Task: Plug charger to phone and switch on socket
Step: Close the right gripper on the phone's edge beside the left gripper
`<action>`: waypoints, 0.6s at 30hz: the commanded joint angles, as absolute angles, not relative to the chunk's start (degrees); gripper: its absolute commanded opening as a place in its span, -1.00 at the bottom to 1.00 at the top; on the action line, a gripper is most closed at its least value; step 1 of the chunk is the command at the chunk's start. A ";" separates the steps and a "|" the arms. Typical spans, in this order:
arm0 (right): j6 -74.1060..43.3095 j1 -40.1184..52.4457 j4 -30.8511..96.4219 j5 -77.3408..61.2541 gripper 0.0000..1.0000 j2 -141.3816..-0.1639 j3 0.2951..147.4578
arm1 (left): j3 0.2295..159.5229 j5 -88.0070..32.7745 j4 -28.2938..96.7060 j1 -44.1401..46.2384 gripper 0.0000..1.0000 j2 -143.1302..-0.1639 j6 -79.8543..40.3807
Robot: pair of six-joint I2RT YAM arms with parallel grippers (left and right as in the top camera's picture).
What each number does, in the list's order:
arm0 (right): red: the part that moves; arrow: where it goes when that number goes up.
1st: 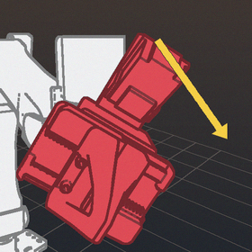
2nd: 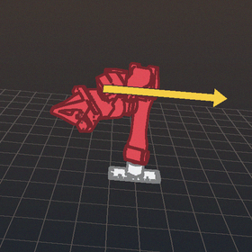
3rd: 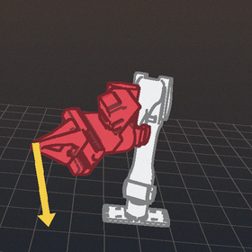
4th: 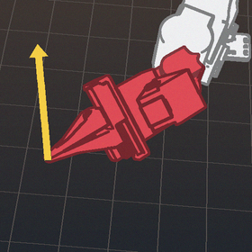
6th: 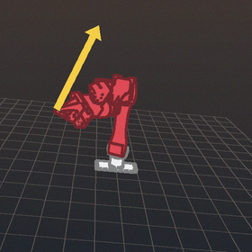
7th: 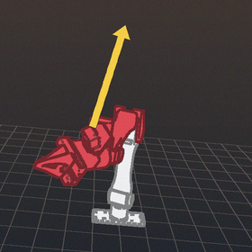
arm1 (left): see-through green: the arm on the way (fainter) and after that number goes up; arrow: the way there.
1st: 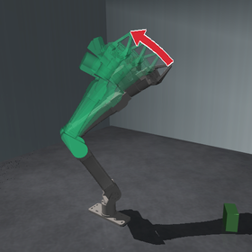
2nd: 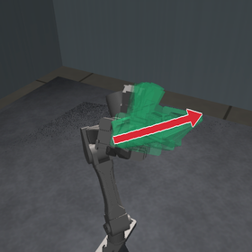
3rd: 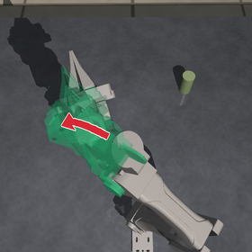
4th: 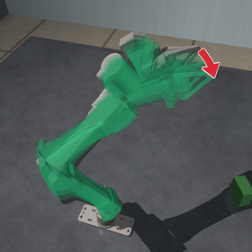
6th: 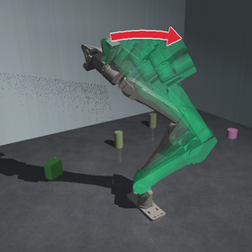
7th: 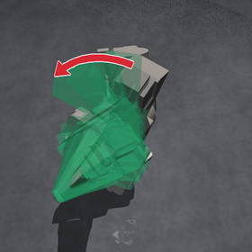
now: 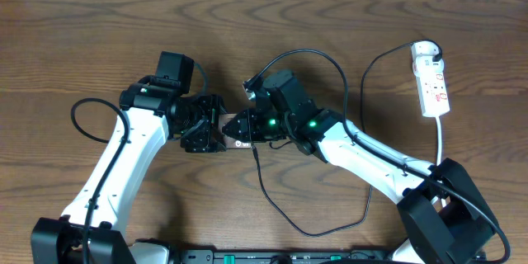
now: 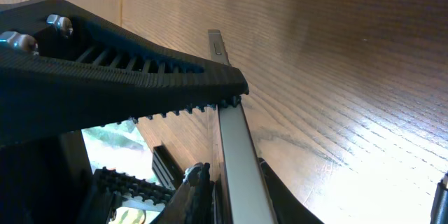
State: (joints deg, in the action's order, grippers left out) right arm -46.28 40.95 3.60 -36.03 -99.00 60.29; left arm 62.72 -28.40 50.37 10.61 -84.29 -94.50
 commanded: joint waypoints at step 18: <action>-46.22 40.97 3.62 -35.90 -0.98 -99.35 61.39 | 63.99 -29.17 50.50 10.76 -0.85 -84.03 -94.83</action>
State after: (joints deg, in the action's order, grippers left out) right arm -46.96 40.95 3.60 -36.10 -99.00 60.29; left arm 62.72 -28.36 50.37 10.61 -84.29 -94.52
